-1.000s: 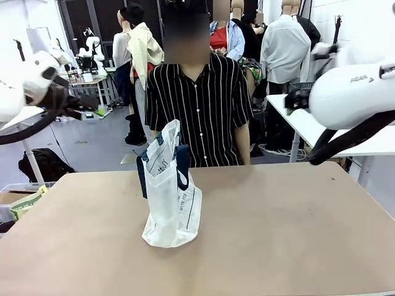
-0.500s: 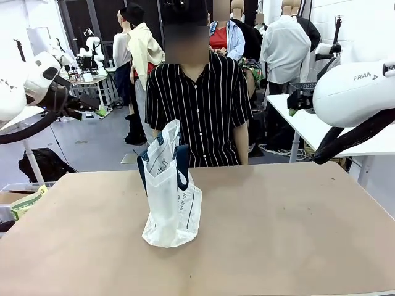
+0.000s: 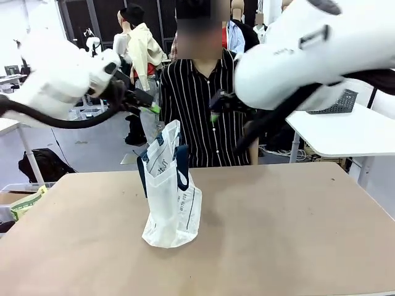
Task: Transfer purchased items from the store into the shopping bag.
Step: Open the Reusable shopping bag in the center of the table.
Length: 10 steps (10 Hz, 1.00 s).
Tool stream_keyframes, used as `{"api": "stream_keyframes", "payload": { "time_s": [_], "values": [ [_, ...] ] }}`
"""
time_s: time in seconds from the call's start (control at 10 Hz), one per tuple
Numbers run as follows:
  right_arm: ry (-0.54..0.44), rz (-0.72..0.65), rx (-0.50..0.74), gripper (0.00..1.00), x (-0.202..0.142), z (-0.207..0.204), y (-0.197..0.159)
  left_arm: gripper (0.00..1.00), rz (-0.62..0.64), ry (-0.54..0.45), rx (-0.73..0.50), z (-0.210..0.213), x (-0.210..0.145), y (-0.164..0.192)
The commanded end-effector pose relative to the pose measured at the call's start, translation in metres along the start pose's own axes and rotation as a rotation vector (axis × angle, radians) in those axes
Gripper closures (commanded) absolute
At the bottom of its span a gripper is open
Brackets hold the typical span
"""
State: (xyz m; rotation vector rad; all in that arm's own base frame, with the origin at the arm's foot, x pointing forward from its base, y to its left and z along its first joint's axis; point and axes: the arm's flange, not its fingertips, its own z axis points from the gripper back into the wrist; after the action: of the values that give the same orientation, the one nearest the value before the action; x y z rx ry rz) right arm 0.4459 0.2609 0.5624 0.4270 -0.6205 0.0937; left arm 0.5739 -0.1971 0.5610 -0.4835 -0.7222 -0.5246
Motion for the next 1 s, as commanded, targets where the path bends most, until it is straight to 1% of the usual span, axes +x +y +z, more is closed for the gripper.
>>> {"api": "stream_keyframes", "payload": {
  "time_s": [0.0,0.1,0.2,0.3,0.4,0.5,0.6,0.7,0.9],
  "values": [
    [0.132,-0.096,0.132,0.00,0.012,-0.017,0.001,0.00,0.002,0.070,-0.028,-0.024,0.016,0.029],
    [0.150,-0.051,0.148,0.00,0.010,-0.017,-0.006,0.00,0.000,0.000,0.000,0.000,0.000,0.000],
    [0.060,-0.047,0.074,0.00,0.001,-0.017,0.018,0.00,0.000,0.000,0.000,0.000,0.000,0.000],
    [0.108,-0.067,0.124,0.00,0.001,-0.027,0.023,0.00,0.013,0.046,-0.032,-0.029,0.004,0.015],
    [0.176,-0.028,0.099,0.00,-0.004,-0.023,0.032,0.00,0.019,0.081,-0.007,-0.034,-0.003,0.007],
    [0.235,-0.037,0.066,0.00,-0.010,-0.032,0.053,0.00,-0.004,0.106,0.065,-0.038,-0.008,0.000],
    [0.308,-0.037,0.061,0.00,-0.017,-0.041,0.072,0.00,-0.002,0.135,0.074,-0.040,-0.012,-0.005],
    [0.330,-0.034,0.059,0.00,-0.018,-0.046,0.079,0.00,0.000,0.153,0.092,-0.044,-0.016,-0.008],
    [0.362,-0.034,-0.009,0.00,-0.029,-0.060,0.092,0.00,-0.009,0.168,0.095,-0.040,-0.025,-0.016]
  ]
}}
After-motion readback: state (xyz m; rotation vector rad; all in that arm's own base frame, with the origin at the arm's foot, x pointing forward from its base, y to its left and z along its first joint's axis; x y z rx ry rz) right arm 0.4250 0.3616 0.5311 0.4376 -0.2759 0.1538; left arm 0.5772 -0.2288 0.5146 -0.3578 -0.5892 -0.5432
